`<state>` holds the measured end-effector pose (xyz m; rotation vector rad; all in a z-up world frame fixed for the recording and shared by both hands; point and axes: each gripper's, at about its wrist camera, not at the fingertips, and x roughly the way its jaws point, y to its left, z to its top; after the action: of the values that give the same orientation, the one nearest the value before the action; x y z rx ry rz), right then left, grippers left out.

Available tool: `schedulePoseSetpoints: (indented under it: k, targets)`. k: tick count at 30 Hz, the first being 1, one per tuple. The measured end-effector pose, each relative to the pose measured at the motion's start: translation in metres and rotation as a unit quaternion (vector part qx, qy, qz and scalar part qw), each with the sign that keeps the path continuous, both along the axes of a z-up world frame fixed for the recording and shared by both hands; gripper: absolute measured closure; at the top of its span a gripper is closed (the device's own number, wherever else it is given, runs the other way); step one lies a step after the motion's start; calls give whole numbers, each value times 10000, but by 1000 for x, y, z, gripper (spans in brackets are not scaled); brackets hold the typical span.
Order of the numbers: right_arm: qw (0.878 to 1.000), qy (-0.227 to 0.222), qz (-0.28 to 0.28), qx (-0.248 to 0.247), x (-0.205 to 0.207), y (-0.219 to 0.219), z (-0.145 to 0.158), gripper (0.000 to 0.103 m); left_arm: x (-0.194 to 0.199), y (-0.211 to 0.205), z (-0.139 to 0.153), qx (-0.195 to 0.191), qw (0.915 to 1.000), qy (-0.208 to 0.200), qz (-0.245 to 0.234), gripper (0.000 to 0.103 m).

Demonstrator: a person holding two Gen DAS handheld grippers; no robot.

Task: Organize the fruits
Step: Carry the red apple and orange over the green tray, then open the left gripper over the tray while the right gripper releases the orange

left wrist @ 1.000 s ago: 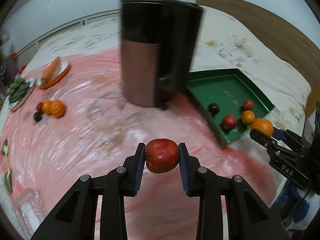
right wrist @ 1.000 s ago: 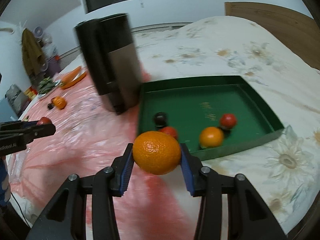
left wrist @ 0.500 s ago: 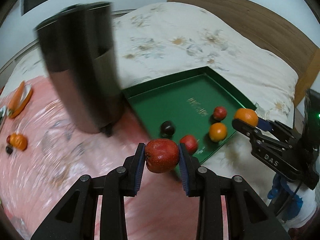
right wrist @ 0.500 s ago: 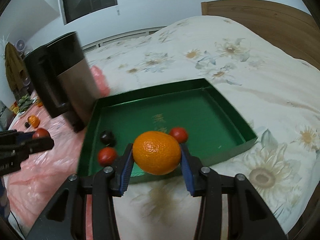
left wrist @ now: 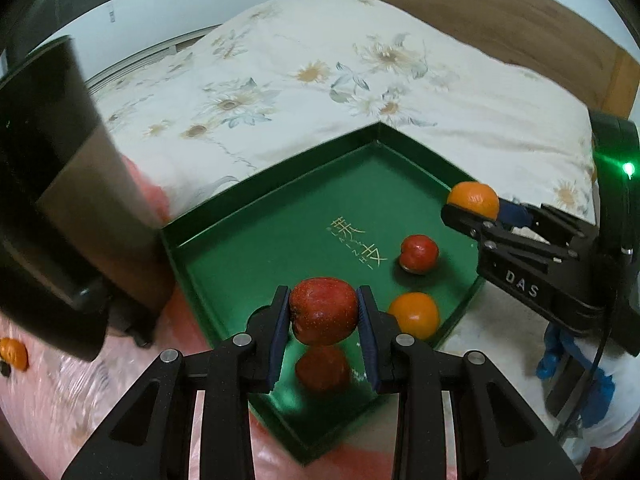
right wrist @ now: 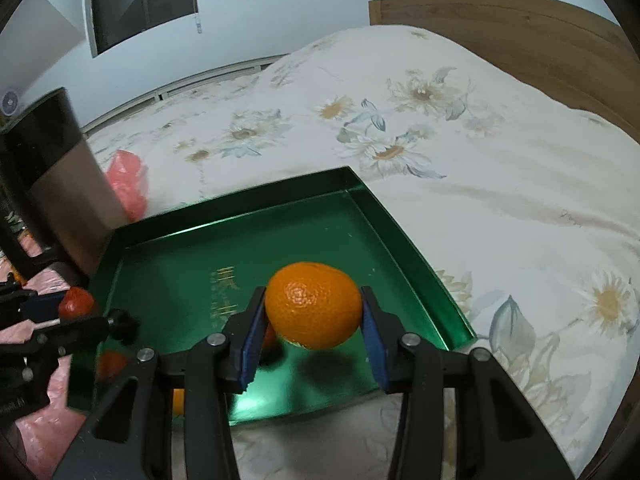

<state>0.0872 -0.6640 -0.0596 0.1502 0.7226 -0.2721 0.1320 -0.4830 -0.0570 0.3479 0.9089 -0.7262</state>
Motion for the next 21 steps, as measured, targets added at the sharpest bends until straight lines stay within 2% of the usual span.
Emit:
schedulePoseSetpoints:
  k: [11, 21]
  targets:
    - [9994, 310, -103, -67, 17, -10, -31, 49, 4, -14, -28, 152, 9998, 71, -108, 75]
    - [9995, 278, -107, -117, 16, -10, -33, 47, 4, -15, -46, 239, 9995, 185, -111, 75]
